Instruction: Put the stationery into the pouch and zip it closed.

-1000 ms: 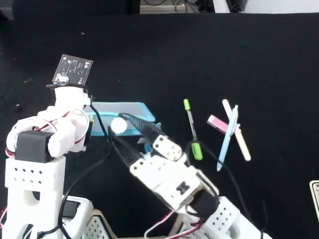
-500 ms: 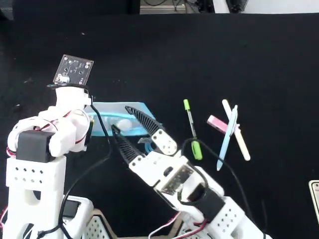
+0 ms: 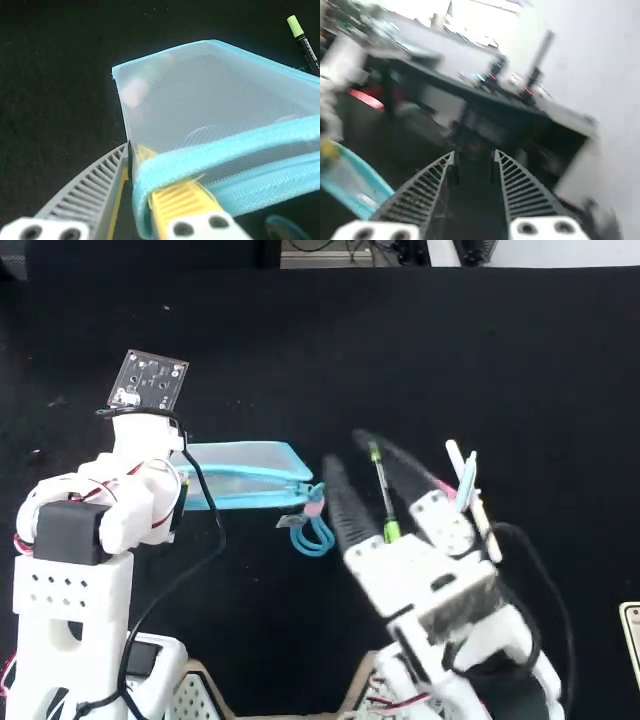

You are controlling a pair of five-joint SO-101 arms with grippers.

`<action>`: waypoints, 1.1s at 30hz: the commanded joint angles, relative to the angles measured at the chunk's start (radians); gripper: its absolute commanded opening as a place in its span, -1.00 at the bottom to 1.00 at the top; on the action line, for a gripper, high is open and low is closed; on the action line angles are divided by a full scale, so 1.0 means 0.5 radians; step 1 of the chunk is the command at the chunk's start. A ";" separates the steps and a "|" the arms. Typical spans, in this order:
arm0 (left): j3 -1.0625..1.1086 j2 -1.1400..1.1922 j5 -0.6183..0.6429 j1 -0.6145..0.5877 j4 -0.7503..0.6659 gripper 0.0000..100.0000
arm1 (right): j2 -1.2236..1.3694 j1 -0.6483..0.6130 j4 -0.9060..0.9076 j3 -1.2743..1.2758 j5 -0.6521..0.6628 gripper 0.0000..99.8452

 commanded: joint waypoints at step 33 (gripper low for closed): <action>0.032 0.015 -0.009 0.011 0.012 -0.94 | 3.221 0.743 0.120 -1.066 -0.460 -0.67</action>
